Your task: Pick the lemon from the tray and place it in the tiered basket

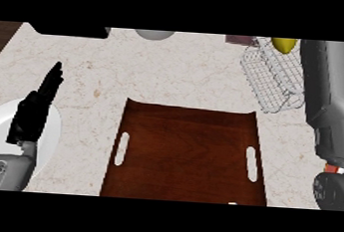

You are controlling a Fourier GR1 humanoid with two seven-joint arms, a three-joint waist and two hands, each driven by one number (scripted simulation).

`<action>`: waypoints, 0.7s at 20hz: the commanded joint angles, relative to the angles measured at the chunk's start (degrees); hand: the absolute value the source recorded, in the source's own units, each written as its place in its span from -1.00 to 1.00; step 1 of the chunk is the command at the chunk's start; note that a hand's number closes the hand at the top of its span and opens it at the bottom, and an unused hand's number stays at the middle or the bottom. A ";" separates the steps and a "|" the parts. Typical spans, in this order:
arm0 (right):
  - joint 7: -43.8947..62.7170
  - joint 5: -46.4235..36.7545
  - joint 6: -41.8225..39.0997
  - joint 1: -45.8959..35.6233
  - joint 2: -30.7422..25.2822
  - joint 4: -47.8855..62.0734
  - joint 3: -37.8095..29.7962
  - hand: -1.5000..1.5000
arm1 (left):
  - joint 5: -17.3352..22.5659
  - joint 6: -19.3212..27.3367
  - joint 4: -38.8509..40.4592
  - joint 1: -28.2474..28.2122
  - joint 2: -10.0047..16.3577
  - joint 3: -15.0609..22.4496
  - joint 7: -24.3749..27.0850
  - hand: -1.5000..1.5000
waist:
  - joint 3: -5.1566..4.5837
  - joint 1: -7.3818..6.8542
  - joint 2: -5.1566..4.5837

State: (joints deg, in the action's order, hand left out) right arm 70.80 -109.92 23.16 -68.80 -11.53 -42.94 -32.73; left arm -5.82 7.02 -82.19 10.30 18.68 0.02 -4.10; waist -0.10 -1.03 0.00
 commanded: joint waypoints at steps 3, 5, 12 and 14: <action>14.40 -5.56 1.68 1.66 7.07 -12.25 -5.69 -1.00 | -0.27 0.67 0.43 -1.76 0.48 -1.09 0.42 0.00 | -0.04 1.55 0.83; 14.41 -7.65 -0.09 -0.14 11.02 -17.37 -6.27 -1.00 | -0.08 0.63 -0.09 -1.02 -0.46 -0.38 -0.88 0.00 | -0.06 1.97 1.28; 14.29 -4.72 -2.57 5.93 11.47 -27.84 -0.24 -1.00 | -1.06 0.71 1.70 -0.74 -0.48 -0.02 -0.11 0.00 | -0.08 1.26 1.91; 13.66 -4.20 -2.64 6.66 11.50 -31.98 1.30 -1.00 | -0.94 0.40 -0.15 -0.31 -0.39 0.36 -1.79 0.00 | 0.01 0.91 2.51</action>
State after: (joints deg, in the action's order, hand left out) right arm 71.64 -114.71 21.90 -62.69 -0.42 -69.08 -35.23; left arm -6.41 7.37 -81.51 9.43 18.53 -0.21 -4.49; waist -0.13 0.13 1.83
